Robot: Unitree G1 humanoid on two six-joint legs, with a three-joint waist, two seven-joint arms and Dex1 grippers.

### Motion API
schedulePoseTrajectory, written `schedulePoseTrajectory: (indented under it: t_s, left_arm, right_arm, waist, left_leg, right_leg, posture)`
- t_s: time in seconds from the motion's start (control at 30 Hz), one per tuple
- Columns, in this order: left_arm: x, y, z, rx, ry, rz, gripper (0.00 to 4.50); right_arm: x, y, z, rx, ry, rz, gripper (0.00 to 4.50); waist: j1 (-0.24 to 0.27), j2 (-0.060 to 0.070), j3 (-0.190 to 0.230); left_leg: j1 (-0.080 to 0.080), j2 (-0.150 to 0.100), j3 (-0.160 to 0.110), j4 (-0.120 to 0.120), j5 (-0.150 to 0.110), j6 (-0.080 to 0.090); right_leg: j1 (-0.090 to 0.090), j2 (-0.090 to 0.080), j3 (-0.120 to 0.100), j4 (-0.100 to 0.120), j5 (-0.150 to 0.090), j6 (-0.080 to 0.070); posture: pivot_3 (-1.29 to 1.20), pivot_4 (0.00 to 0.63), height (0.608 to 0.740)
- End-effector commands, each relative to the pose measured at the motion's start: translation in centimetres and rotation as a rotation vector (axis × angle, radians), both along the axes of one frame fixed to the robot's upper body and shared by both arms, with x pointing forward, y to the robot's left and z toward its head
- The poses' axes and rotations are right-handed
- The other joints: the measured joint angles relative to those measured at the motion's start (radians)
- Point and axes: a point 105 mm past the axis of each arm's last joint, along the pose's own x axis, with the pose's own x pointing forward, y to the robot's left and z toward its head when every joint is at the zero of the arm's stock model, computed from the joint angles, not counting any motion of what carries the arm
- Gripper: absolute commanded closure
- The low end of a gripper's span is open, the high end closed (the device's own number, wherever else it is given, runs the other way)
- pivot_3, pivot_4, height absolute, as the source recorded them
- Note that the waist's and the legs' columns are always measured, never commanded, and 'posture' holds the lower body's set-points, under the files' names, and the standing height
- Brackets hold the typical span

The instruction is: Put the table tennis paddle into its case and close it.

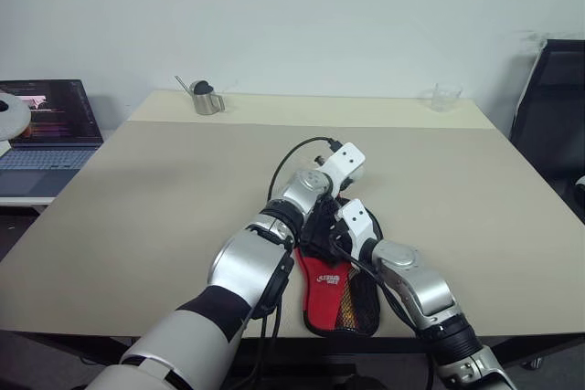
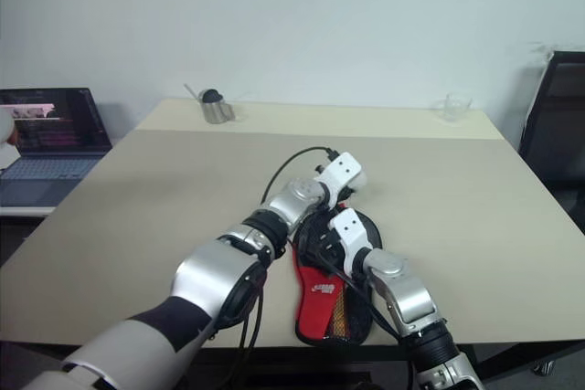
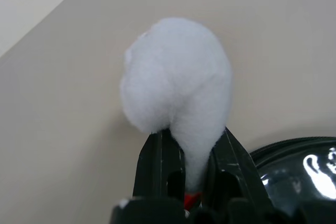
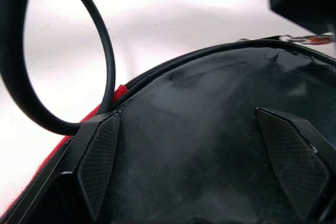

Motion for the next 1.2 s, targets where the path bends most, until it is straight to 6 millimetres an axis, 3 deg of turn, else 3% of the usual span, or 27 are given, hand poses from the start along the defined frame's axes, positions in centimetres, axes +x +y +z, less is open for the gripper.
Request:
schedulePoseTrajectory:
  t_s: [0.03,0.73,0.93,1.07,1.2]
  left_arm:
    - [-0.4,-2.6,3.4,-0.016,-0.114,-0.094,4.42]
    - [-4.8,-10.0,3.2,0.009,-0.186,-0.372,4.42]
    - [-5.3,-10.6,2.5,0.009,-0.166,-0.379,4.42]
    - [-4.5,-9.7,2.5,-0.02,-0.127,-0.303,4.42]
    - [-4.3,-9.2,2.3,-0.02,-0.106,-0.301,2.99]
  right_arm:
    - [-0.7,-0.1,-2.4,-0.018,0.102,-0.01,0.0]
    - [-1.3,-0.3,-2.6,0.006,0.117,-0.063,0.0]
    - [-1.4,-0.3,-2.6,0.006,0.116,-0.066,0.0]
    - [-1.4,-0.4,-2.6,0.009,0.121,-0.066,0.0]
    - [-1.4,-0.1,-2.6,0.004,0.118,-0.045,0.0]
  waist:
    - [0.0,0.0,0.0]
    - [0.013,0.0,0.0]
    - [0.02,0.0,0.0]
    - [0.022,0.0,0.0]
    - [0.022,0.0,0.0]
  left_leg:
    - [0.0,0.0,0.0,0.0,0.0,0.0]
    - [-0.007,-0.001,-0.002,-0.001,-0.002,0.001]
    - [-0.007,-0.001,-0.002,-0.001,-0.002,0.001]
    - [-0.007,-0.001,-0.002,-0.001,-0.002,0.001]
    - [-0.007,-0.001,-0.002,-0.001,-0.002,0.001]
  right_leg:
    - [0.0,0.0,0.0,-0.001,0.0,0.0]
    - [-0.001,0.001,-0.002,-0.011,0.001,0.002]
    - [-0.001,0.001,-0.003,-0.011,0.001,0.002]
    - [-0.001,0.001,-0.003,-0.011,0.001,0.002]
    - [0.0,0.001,-0.003,-0.011,0.001,0.002]
  posture:
    - [0.0,0.15,0.74]
    - [0.0,0.15,0.74]
    - [0.0,0.15,0.74]
    - [0.0,0.15,0.74]
    - [0.0,0.15,0.74]
